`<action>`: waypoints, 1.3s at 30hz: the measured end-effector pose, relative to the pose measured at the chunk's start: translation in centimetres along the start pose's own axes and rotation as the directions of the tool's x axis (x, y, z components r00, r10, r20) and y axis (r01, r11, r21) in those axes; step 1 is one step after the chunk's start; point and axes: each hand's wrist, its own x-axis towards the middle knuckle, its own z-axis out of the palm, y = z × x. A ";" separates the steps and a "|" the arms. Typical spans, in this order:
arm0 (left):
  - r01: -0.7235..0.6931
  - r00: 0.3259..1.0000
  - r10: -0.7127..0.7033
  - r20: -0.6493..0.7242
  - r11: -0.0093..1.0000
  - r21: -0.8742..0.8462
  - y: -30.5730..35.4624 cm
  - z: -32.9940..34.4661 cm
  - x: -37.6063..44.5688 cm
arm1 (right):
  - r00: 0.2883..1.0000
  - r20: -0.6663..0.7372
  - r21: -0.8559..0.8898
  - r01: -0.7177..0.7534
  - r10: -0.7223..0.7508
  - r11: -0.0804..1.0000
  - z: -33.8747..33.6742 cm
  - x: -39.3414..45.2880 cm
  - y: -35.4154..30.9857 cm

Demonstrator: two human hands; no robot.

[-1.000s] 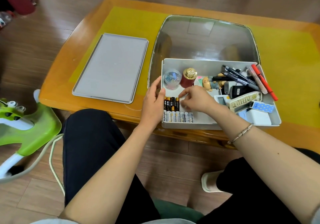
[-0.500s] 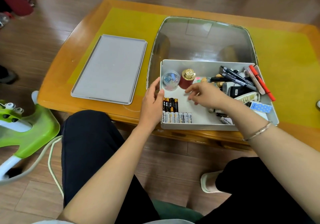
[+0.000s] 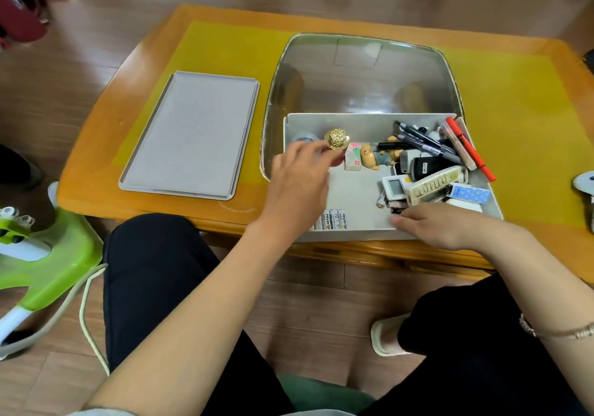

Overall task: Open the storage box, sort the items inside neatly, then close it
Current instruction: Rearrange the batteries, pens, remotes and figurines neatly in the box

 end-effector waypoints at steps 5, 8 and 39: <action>-0.186 0.721 0.151 0.677 0.982 -0.021 2.6 3.4 3.1 | 0.995 0.077 -0.036 -0.061 0.064 0.997 0.3 0.4 0.1; -0.279 0.540 0.136 0.831 0.960 0.024 3.1 5.7 4.0 | 0.992 0.113 -0.028 -0.060 0.062 0.998 0.2 0.7 0.2; -0.442 0.493 0.084 0.866 0.881 0.166 1.2 5.0 4.9 | 0.980 0.166 -0.103 -0.093 0.110 0.990 -0.1 1.5 -1.0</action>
